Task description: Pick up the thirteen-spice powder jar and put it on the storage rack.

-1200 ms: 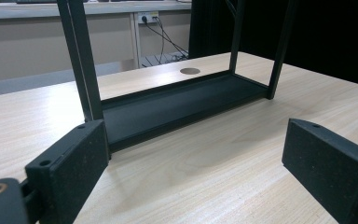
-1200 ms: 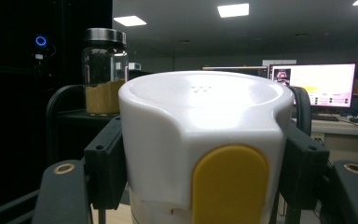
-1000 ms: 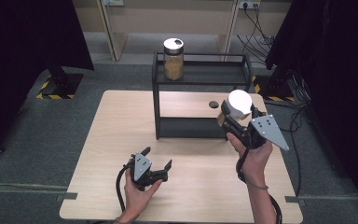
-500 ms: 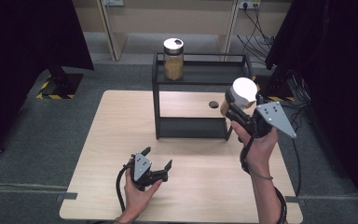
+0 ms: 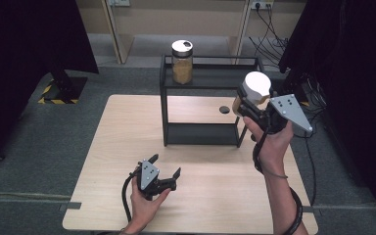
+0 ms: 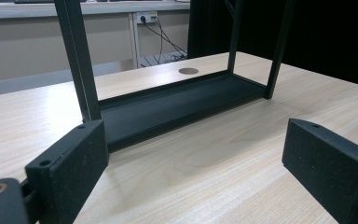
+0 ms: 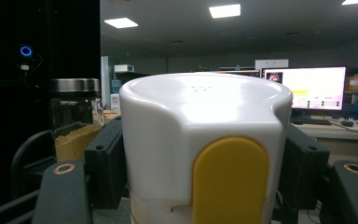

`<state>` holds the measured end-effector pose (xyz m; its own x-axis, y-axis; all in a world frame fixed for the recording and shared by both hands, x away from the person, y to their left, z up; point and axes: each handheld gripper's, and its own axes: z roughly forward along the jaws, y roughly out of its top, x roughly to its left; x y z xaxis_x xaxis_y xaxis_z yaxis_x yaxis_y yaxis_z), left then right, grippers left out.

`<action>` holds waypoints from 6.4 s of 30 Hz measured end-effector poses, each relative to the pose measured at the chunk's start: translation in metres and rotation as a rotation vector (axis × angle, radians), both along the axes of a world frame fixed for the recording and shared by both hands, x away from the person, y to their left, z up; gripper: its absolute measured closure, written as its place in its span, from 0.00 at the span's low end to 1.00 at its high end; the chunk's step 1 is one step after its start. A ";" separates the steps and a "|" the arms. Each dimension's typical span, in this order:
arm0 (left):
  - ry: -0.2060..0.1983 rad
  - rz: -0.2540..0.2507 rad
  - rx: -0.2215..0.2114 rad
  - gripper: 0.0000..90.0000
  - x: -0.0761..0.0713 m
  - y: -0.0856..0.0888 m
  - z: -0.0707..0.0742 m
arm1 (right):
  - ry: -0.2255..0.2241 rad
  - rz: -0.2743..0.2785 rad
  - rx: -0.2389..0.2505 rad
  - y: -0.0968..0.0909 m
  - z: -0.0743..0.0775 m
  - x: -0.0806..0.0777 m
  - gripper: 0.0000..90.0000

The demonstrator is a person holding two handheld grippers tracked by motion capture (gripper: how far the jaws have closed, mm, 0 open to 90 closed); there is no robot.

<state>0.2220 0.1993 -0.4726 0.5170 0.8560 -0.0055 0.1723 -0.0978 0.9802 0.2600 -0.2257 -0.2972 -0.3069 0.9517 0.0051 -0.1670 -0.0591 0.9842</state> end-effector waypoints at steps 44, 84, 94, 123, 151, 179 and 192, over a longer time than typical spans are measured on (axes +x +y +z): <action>-0.017 -0.005 -0.021 0.07 0.000 0.005 0.004 | 0.156 -0.084 -0.038 0.022 0.078 0.090 0.34; 0.004 -0.007 -0.028 0.07 0.005 0.005 0.000 | 0.142 -0.124 -0.050 0.030 0.069 0.108 0.34; 0.003 -0.001 -0.036 0.07 0.005 0.007 0.001 | 0.161 -0.117 -0.049 0.029 0.067 0.110 0.32; -0.003 0.003 -0.039 0.07 0.004 0.007 0.002 | 0.095 -0.064 -0.034 0.017 0.060 0.091 0.01; 0.003 0.008 -0.048 0.07 0.003 0.008 0.001 | 0.014 0.007 -0.020 -0.007 0.011 0.031 0.02; -0.001 0.008 -0.049 0.07 0.002 0.007 0.002 | 0.007 0.027 -0.028 -0.019 -0.051 -0.017 0.03; 0.001 0.010 -0.050 0.07 0.001 0.007 0.001 | 0.014 0.031 -0.019 -0.028 -0.070 -0.033 0.03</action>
